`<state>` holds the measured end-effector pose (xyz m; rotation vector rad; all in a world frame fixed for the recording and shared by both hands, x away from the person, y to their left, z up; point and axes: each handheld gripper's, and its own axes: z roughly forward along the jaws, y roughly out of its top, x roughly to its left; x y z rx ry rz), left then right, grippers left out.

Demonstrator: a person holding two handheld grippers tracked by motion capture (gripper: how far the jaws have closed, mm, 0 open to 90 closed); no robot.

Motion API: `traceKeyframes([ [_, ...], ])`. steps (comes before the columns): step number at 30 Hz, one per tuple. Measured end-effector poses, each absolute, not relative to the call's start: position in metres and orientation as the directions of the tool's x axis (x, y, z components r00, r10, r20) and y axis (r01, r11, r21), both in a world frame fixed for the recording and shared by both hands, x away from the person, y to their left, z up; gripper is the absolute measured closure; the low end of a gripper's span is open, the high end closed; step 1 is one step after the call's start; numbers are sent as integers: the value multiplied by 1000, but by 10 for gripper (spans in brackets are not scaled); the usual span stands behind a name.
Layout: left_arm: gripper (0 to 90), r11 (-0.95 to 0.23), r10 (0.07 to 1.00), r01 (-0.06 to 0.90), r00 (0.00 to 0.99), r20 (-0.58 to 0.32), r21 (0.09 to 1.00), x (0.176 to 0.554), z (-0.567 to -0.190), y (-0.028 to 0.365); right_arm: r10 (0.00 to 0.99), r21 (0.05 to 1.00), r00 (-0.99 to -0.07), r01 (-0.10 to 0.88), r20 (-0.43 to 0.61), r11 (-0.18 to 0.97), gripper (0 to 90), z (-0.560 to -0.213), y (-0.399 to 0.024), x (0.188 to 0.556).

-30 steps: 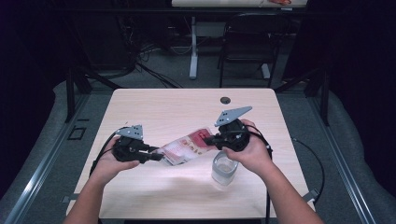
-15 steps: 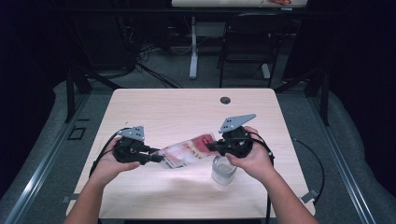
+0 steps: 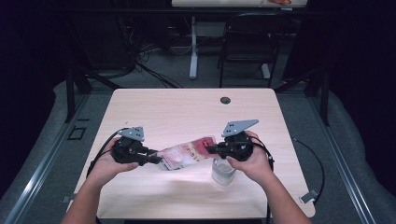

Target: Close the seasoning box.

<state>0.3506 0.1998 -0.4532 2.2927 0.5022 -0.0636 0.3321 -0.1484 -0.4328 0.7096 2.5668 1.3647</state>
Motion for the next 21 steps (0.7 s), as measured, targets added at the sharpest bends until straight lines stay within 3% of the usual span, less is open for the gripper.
traceKeyframes([
  [21,748,-624,368,389,912,-184,678,350,-439,198,483,851,-870,324,97,413,893,-449,-154,331],
])
